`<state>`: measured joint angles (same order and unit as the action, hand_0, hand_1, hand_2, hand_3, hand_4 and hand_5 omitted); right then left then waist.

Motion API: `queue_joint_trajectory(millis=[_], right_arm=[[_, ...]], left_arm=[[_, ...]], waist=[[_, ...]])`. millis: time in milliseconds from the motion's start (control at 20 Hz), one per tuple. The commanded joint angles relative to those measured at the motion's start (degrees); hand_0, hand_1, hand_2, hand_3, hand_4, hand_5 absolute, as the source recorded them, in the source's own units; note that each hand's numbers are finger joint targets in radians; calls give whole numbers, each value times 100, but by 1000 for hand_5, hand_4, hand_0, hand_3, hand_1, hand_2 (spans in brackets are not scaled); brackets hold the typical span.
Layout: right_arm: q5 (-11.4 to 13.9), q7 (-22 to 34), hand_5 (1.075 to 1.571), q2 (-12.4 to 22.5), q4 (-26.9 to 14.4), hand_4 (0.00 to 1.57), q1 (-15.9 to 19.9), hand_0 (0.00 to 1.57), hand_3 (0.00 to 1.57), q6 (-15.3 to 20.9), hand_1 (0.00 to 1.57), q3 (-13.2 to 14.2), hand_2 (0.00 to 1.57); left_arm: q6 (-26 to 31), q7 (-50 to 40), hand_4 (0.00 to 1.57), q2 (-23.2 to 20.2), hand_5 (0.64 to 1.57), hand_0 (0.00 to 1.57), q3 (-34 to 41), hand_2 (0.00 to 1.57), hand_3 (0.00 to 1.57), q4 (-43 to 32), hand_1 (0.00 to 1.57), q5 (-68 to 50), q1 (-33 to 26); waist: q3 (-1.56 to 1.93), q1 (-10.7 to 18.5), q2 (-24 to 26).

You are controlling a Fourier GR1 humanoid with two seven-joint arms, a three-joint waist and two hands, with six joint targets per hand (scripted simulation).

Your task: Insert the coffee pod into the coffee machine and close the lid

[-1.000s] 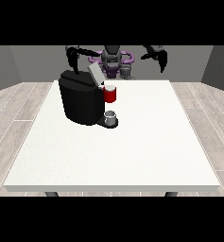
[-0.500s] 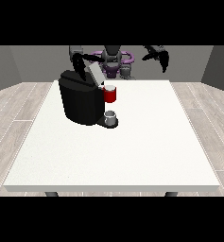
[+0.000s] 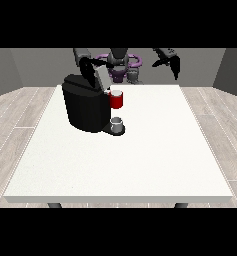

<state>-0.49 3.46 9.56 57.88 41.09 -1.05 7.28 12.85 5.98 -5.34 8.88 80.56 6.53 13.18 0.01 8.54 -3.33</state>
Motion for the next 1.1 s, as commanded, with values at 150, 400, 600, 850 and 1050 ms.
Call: queue_joint_trajectory(millis=[150,400,600,850,1050], right_arm=[[311,384,1571,57,-42,119,814,0,0,118,0,-243,0],[404,251,1571,-86,-70,0,864,0,0,49,0,-404,0],[515,338,1571,-131,43,0,987,0,0,251,0,-426,0],[836,576,1571,-101,339,82,1121,0,0,341,0,-700,0],[953,876,1571,229,433,259,1457,0,0,451,0,-539,0]], left_arm=[[158,32,411,-9,1571,0,-153,0,0,-64,0,-37,25],[-1,-184,356,60,1571,0,-243,0,0,67,0,61,145],[17,86,326,189,1571,0,-393,0,0,50,0,106,-23],[98,108,379,112,1571,0,-356,0,0,4,0,46,242],[320,105,398,16,1571,0,-395,0,0,75,0,-50,375]], waist=[[-4,248,-110],[-1,351,-140],[-2,573,-230],[-4,825,-355],[-2,1269,-499]])
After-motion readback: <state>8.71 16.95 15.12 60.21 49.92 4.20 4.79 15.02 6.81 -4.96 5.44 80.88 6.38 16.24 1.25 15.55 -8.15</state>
